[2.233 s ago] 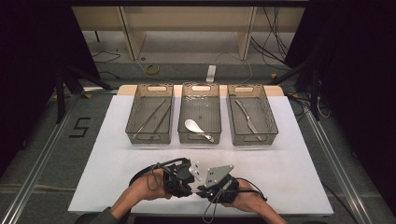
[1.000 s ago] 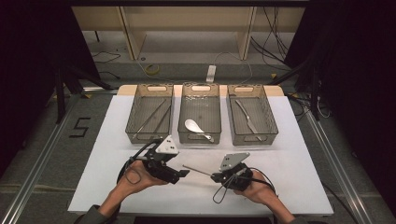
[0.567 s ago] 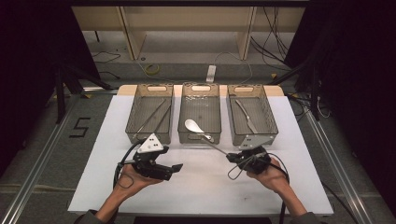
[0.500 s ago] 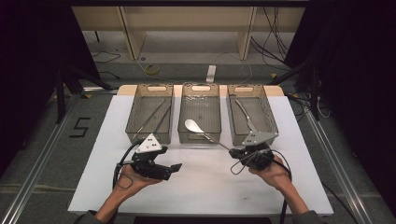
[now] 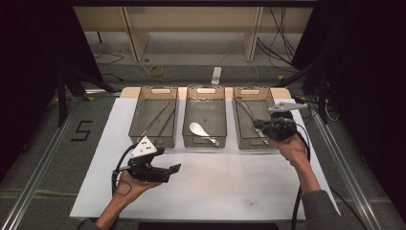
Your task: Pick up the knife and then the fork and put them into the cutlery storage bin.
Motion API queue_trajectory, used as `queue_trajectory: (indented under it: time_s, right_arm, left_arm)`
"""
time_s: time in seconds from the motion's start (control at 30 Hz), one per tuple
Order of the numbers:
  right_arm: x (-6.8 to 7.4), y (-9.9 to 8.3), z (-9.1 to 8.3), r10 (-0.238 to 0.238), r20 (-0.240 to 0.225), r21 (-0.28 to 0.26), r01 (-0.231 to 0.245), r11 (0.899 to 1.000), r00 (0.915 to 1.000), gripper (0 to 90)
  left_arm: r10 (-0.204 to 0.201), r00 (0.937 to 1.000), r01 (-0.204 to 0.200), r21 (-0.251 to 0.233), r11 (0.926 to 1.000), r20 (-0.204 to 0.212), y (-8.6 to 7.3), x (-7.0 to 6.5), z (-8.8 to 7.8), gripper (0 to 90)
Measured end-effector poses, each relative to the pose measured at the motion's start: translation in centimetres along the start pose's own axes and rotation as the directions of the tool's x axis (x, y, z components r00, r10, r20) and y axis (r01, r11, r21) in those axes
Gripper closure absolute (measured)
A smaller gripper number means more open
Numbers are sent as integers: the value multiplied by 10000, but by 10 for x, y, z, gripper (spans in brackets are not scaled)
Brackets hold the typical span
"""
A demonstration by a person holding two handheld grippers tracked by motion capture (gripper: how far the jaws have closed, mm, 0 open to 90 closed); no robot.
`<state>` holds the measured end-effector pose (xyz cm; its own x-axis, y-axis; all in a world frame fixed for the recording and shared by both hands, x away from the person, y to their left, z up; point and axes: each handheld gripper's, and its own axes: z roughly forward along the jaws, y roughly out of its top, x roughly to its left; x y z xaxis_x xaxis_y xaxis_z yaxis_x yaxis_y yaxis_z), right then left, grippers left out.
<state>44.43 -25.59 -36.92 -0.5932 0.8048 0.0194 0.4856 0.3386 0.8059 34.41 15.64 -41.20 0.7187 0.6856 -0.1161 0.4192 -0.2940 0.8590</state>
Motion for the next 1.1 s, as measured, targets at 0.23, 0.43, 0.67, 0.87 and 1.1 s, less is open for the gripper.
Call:
queue_trajectory:
  time_s: [0.23, 0.43, 0.67, 0.87, 1.1]
  right_arm:
    - [-37, 6, 28, 972, 1139, 812, -1068, 9910, 9887, 878]
    - [-49, 6, 57, 1398, 1605, 1417, -1630, 9764, 9771, 877]
    - [-46, 8, 77, 1784, 1667, 1570, -2047, 9662, 9697, 665]
    - [-40, 10, 63, 1753, 1476, 1226, -1939, 9733, 9734, 501]
    - [-17, 2, 20, 1868, -151, 171, -1866, 9823, 9823, 385]
  left_arm:
    - [-215, 9998, 215, -248, 9995, 2, -4, 3, -7, 156]
    - [-311, 9995, 311, -128, 9994, 45, -6, 3, -6, 156]
    - [-274, 9996, 274, -205, 9994, -23, -6, 3, -8, 156]
    - [-365, 9993, 362, -417, 9985, -60, -6, 3, -11, 156]
    - [-441, 9988, 453, -529, 9976, 226, -6, 4, -11, 153]
